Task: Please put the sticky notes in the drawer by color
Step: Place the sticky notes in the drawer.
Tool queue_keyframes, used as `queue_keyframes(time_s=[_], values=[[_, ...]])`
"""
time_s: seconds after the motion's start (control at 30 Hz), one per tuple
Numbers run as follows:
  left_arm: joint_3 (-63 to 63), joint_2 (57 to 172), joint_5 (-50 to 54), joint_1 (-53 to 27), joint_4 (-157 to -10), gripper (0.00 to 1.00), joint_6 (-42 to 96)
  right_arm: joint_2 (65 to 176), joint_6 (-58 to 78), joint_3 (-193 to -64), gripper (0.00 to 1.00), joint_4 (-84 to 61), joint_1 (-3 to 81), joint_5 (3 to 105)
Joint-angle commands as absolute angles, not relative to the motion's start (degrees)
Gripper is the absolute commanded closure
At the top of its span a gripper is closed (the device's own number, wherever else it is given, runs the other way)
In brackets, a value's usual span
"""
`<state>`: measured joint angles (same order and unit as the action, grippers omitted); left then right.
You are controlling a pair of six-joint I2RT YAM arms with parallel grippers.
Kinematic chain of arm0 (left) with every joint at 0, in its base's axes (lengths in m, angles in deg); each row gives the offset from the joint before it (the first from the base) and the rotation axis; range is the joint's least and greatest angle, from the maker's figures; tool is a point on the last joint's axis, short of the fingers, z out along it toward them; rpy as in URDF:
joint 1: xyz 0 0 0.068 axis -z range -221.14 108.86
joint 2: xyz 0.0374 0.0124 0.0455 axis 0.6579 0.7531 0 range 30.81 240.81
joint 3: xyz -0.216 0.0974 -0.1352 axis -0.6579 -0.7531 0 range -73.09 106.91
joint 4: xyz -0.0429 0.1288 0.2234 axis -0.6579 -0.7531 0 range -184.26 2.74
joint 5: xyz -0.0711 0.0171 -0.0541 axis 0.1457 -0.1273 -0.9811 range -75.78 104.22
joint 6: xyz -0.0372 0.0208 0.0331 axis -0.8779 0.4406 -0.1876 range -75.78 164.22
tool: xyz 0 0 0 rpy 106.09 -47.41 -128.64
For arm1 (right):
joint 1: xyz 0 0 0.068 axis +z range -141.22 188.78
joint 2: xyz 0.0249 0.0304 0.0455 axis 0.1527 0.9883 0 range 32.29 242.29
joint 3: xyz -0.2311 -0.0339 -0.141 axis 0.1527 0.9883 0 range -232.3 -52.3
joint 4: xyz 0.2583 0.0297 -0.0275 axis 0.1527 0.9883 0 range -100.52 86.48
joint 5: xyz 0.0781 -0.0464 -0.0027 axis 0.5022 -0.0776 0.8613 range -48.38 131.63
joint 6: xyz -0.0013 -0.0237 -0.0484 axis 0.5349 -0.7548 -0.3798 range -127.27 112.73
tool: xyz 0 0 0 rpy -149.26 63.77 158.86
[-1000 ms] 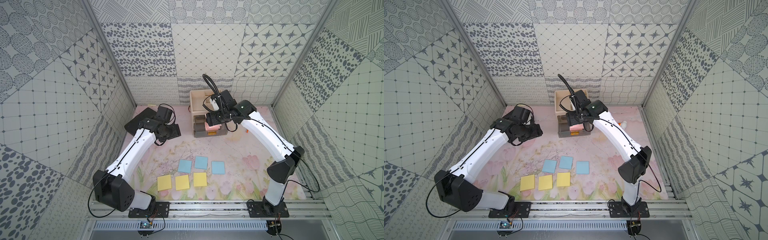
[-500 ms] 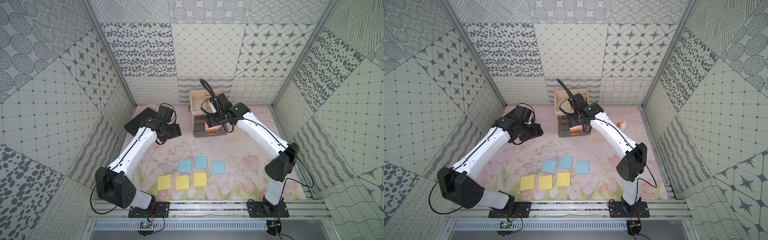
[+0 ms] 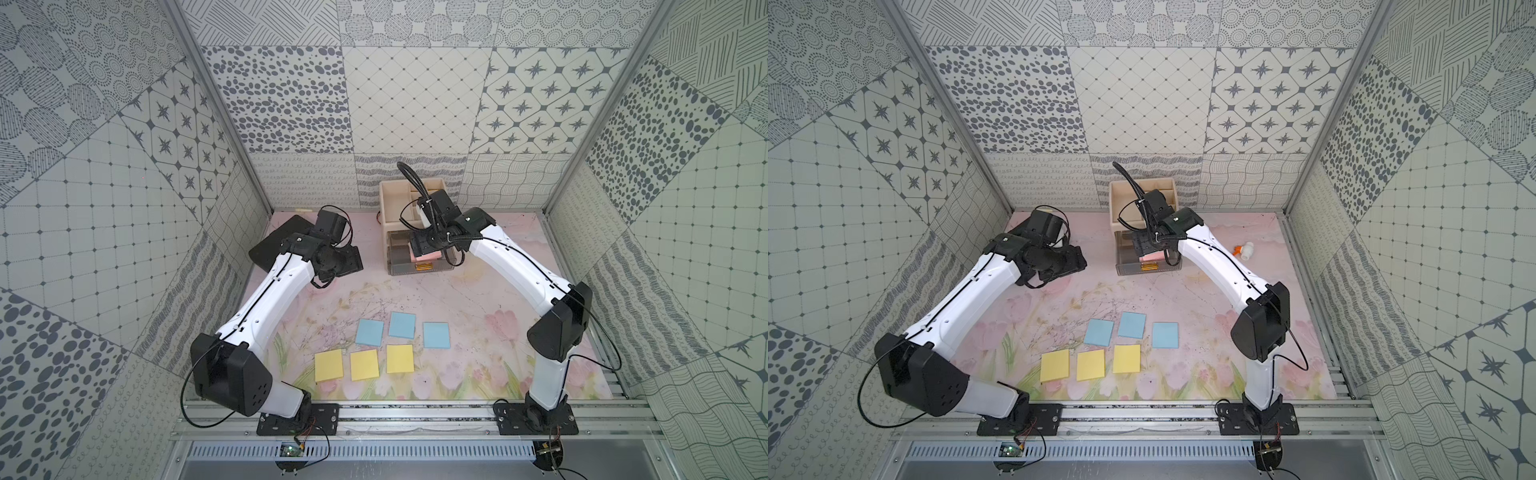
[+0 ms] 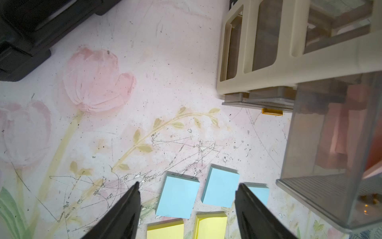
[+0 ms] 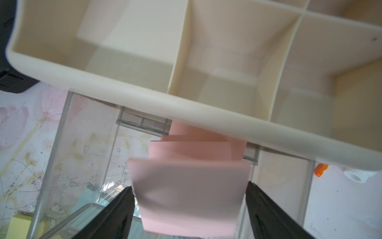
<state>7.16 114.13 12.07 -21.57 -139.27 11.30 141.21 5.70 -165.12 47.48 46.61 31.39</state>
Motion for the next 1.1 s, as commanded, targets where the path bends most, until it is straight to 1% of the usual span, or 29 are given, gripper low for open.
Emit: queue_keyframes(time_s=[0.0, 0.17, 0.27, 0.3, 0.37, 0.43, 0.47, 0.5, 0.53, 0.6, 0.63, 0.7, 0.83, 0.93, 1.07], values=[[7.5, 113.8, 12.4, -21.9, -139.2, 0.25, 11.7, 141.5, 4.7, -167.4, 0.07, 46.7, 46.4, 30.4], [7.7, 114.2, 11.9, -21.9, -138.7, 0.25, 11.8, 139.9, 4.2, -169.4, 0.03, 47.7, 46.4, 29.0], [8.8, 114.5, 11.7, -21.9, -138.7, 0.26, 11.6, 139.0, 3.7, -171.1, 0.03, 48.4, 46.4, 27.8], [9.4, 114.6, 11.5, -21.9, -138.5, 0.26, 11.7, 138.6, 3.6, -171.6, 0.05, 48.7, 46.4, 27.8], [11.3, 115.0, 10.4, -21.8, -137.9, 0.26, 12.1, 136.6, 4.2, -170.2, 0.12, 48.0, 46.5, 28.7], [14.2, 116.1, 9.5, -21.8, -137.2, 0.27, 12.4, 132.5, 5.4, -165.0, 0.23, 44.8, 46.9, 30.4], [16.1, 117.0, 9.4, -21.8, -136.7, 0.27, 12.6, 129.2, 6.0, -160.2, 0.32, 41.5, 47.2, 31.3], [18.2, 118.1, 9.4, -21.6, -136.4, 0.29, 12.9, 125.6, 6.6, -154.7, 0.45, 37.5, 47.4, 32.5], [19.9, 119.2, 10.1, -21.2, -136.2, 0.30, 13.3, 122.5, 7.5, -149.7, 0.60, 33.8, 47.6, 33.2], [25.1, 122.3, 14.4, -18.9, -136.4, 0.39, 15.7, 115.1, 9.6, -137.9, 0.90, 24.9, 47.7, 35.1], [27.5, 124.0, 16.2, -17.8, -136.4, 0.41, 17.0, 112.5, 10.7, -133.7, 1.00, 22.0, 47.7, 35.6], [34.3, 128.8, 17.7, -16.2, -138.3, 0.43, 18.7, 107.2, 13.0, -125.4, 1.00, 16.5, 48.2, 36.8], [45.3, 136.2, 18.0, -15.4, -141.3, 0.43, 18.8, 102.1, 14.5, -115.3, 1.00, 8.8, 52.1, 35.8], [50.5, 140.4, 18.8, -15.2, -141.9, 0.42, 19.1, 101.7, 15.5, -111.0, 1.00, 3.3, 53.8, 35.9], [57.3, 145.5, 18.7, -15.2, -143.6, 0.45, 19.7, 104.6, 15.6, -110.0, 1.00, -0.4, 53.9, 36.8]])
